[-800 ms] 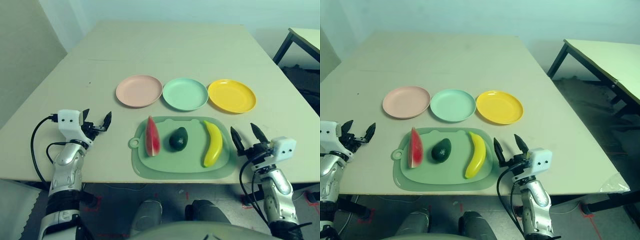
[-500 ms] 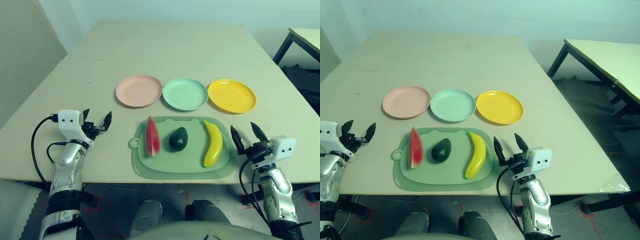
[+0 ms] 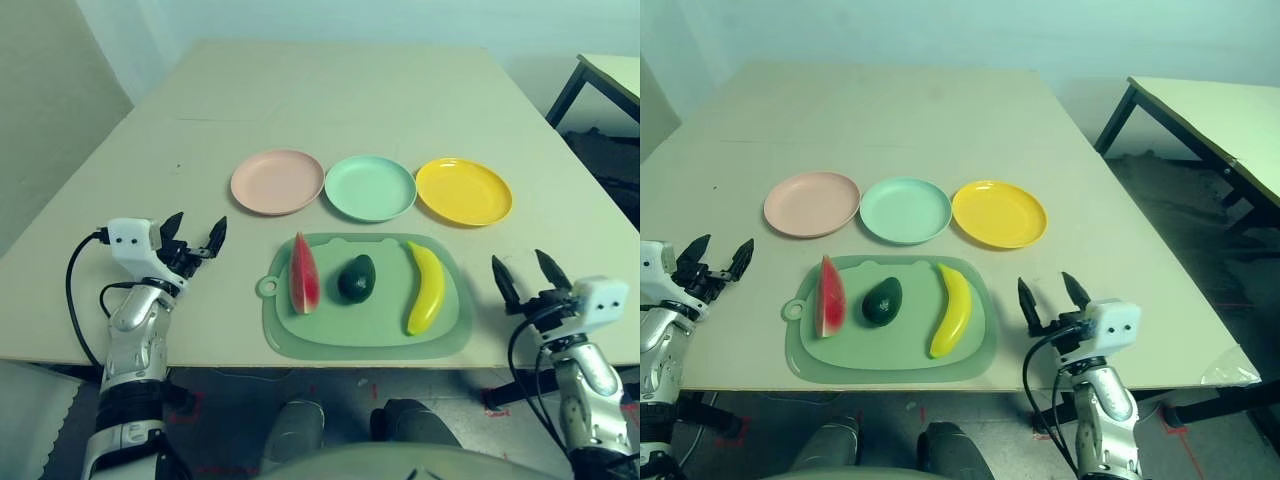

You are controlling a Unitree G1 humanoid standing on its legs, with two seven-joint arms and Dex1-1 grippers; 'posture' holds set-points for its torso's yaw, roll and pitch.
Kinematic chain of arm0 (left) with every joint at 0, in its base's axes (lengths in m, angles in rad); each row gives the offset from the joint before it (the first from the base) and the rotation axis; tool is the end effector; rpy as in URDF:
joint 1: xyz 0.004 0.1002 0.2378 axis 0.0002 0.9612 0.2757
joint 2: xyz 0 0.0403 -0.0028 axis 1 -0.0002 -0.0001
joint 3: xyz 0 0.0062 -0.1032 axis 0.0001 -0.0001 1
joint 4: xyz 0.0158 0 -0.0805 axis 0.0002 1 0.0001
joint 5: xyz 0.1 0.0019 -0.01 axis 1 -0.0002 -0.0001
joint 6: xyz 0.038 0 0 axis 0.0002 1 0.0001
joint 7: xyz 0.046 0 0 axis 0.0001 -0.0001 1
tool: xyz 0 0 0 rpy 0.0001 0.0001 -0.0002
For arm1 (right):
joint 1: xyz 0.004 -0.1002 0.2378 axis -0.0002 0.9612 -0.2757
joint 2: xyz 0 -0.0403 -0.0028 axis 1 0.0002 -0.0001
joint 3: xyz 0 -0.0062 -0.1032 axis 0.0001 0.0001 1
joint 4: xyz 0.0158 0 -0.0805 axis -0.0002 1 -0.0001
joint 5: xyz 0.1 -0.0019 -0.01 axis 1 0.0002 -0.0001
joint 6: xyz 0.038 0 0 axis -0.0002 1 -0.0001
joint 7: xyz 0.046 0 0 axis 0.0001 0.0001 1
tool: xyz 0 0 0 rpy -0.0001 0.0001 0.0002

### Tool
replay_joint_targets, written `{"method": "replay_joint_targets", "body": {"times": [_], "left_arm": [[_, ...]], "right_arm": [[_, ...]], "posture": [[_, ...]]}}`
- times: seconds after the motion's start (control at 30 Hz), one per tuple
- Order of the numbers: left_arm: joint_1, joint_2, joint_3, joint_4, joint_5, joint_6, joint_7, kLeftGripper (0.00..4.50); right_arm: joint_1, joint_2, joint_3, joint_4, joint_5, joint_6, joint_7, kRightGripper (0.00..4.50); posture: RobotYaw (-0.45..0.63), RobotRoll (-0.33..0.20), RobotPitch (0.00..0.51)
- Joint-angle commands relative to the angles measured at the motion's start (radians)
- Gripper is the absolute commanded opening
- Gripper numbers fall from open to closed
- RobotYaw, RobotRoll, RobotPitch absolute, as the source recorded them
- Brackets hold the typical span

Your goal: Place the fruits into color-matched plates.

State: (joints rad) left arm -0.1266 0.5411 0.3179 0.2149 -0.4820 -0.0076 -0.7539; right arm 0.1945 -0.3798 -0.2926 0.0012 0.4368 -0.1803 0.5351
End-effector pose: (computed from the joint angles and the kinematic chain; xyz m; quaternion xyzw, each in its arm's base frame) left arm 0.2136 0.3122 0.0951 0.0192 -0.0444 -0.2020 0.9782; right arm 0.1523 -0.2826 0.0557 -0.0150 -0.0523 0.1032 0.9932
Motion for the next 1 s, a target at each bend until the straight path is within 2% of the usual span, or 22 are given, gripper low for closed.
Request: {"method": "replay_joint_targets", "body": {"times": [0.03,0.13,0.2,0.27,0.37,0.4,0.47,0.53,0.7,0.83,1.0], "left_arm": [[-0.003,0.101,-0.041,-0.07,-0.069,0.101,-0.212,4.5],[-0.01,0.226,-0.092,-0.131,-0.094,0.172,-0.395,4.5],[-0.026,0.307,-0.123,-0.151,-0.077,0.168,-0.509,4.5],[-0.036,0.358,-0.141,-0.167,-0.069,0.164,-0.584,4.5],[-0.049,0.409,-0.146,-0.203,-0.079,0.181,-0.654,4.5],[-0.053,0.421,-0.145,-0.215,-0.083,0.189,-0.668,4.5],[-0.057,0.435,-0.146,-0.236,-0.094,0.225,-0.679,4.5],[-0.063,0.445,-0.143,-0.262,-0.119,0.283,-0.679,4.5],[-0.076,0.446,-0.143,-0.321,-0.132,0.321,-0.686,4.5],[-0.06,0.435,-0.149,-0.372,-0.134,0.327,-0.689,4.5],[-0.025,0.443,-0.168,-0.471,-0.132,0.37,-0.668,4.5]], "right_arm": [[0.003,-0.099,-0.012,-0.151,0.027,0.178,-0.004,4.44],[-0.05,-0.229,0.01,-0.254,-0.008,0.351,-0.015,4.44],[-0.133,-0.348,0.074,-0.331,-0.039,0.415,0.066,4.44],[-0.205,-0.439,0.135,-0.38,-0.049,0.453,0.155,4.44],[-0.344,-0.597,0.296,-0.382,-0.176,0.364,0.371,4.44],[-0.396,-0.658,0.364,-0.368,-0.219,0.291,0.494,4.44],[-0.489,-0.71,0.458,-0.317,-0.302,0.163,0.629,4.44],[-0.589,-0.719,0.545,-0.248,-0.389,0.007,0.732,4.44],[-0.733,-0.713,0.672,-0.131,-0.468,-0.202,0.94,4.44],[-0.824,-0.648,0.733,-0.023,-0.538,-0.298,0.986,4.44],[-0.882,-0.564,0.765,0.051,-0.591,-0.343,0.982,4.44]], "posture": [[0.0,0.0,0.086],[-0.01,0.0,0.086],[-0.02,0.0,0.083],[-0.02,0.0,0.078],[-0.02,0.0,0.073],[-0.02,0.0,0.071],[-0.01,0.0,0.07],[0.0,0.0,0.072],[0.04,0.0,0.075],[0.06,0.0,0.076],[0.08,0.0,0.076]]}}
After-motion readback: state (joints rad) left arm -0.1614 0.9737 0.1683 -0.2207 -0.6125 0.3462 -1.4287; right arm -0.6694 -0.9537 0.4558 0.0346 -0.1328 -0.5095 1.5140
